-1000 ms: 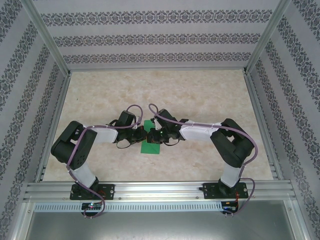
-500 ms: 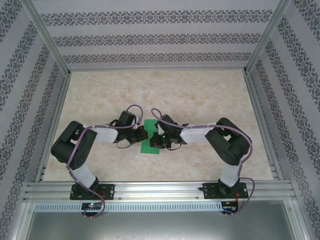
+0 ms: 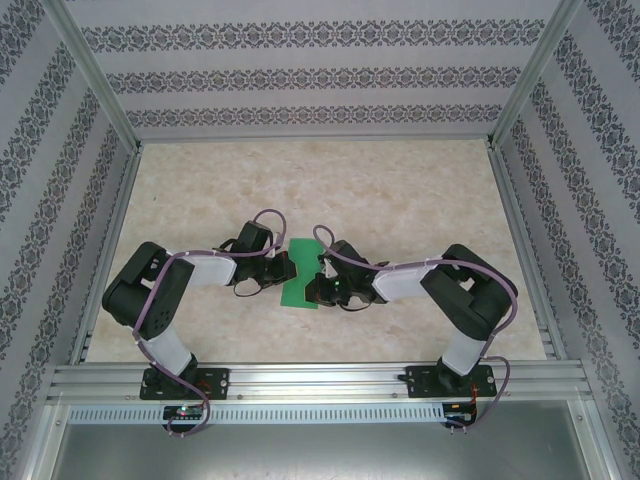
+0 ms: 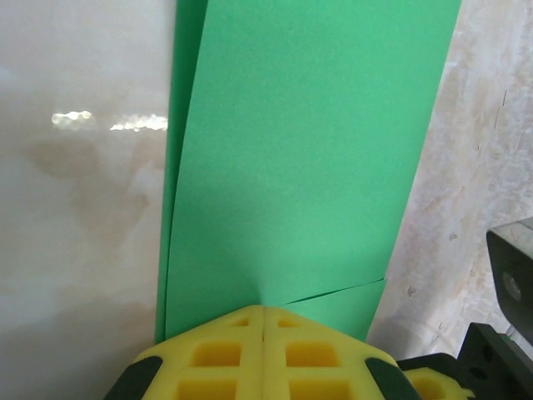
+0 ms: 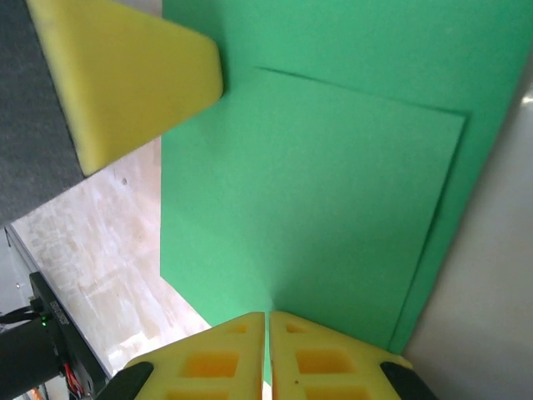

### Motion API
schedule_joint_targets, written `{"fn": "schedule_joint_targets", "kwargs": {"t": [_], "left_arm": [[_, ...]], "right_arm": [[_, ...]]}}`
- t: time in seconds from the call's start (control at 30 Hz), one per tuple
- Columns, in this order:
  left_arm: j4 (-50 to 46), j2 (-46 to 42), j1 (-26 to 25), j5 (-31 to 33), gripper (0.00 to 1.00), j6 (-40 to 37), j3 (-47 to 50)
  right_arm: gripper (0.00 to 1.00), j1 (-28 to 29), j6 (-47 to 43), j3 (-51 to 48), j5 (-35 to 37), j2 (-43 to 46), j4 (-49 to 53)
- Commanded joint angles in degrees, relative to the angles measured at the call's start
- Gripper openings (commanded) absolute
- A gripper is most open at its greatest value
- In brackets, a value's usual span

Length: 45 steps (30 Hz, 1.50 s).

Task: Fold a paper plane with a square sheet of paper (pick it up from the middle)
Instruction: Fold the triangle a second time at the center of the table, then turn over the paper at the center of the table.

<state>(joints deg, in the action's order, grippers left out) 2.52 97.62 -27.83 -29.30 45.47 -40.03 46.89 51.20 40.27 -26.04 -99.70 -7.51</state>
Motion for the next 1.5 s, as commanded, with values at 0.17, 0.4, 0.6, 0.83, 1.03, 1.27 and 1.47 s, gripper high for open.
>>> {"fn": "schedule_joint_targets", "kwargs": {"t": [0.17,0.4,0.6,0.83,1.03,1.27,1.47], "left_arm": [[-4.7,2.3,-0.2,5.9,0.00,-1.1,0.2],[-4.7,1.9,-0.2,5.4,0.00,-1.2,0.1],[-3.8,0.0,-0.3,3.1,0.00,-1.2,-0.3],[-6.9,-4.6,-0.2,2.2,0.04,-1.6,-3.5],[-6.6,-6.2,-0.3,0.0,0.09,-1.3,-4.0],[-9.1,-6.8,-0.3,0.3,0.09,-2.9,-4.3],[-9.9,-5.2,-0.4,0.3,0.09,-4.1,-5.0]], "right_arm": [[0.11,1.9,1.2,-4.5,-0.1,2.8,6.6],[0.11,2.0,1.4,-6.7,1.3,5.6,8.2],[0.14,1.8,1.7,-7.2,5.7,12.2,9.7],[0.29,-0.2,1.3,-4.4,14.3,17.5,12.3],[0.39,-0.6,1.4,0.2,15.0,13.2,11.0],[0.41,-0.6,1.4,3.9,13.6,6.1,9.6],[0.40,-0.7,1.8,4.8,13.2,3.0,9.1]]}}
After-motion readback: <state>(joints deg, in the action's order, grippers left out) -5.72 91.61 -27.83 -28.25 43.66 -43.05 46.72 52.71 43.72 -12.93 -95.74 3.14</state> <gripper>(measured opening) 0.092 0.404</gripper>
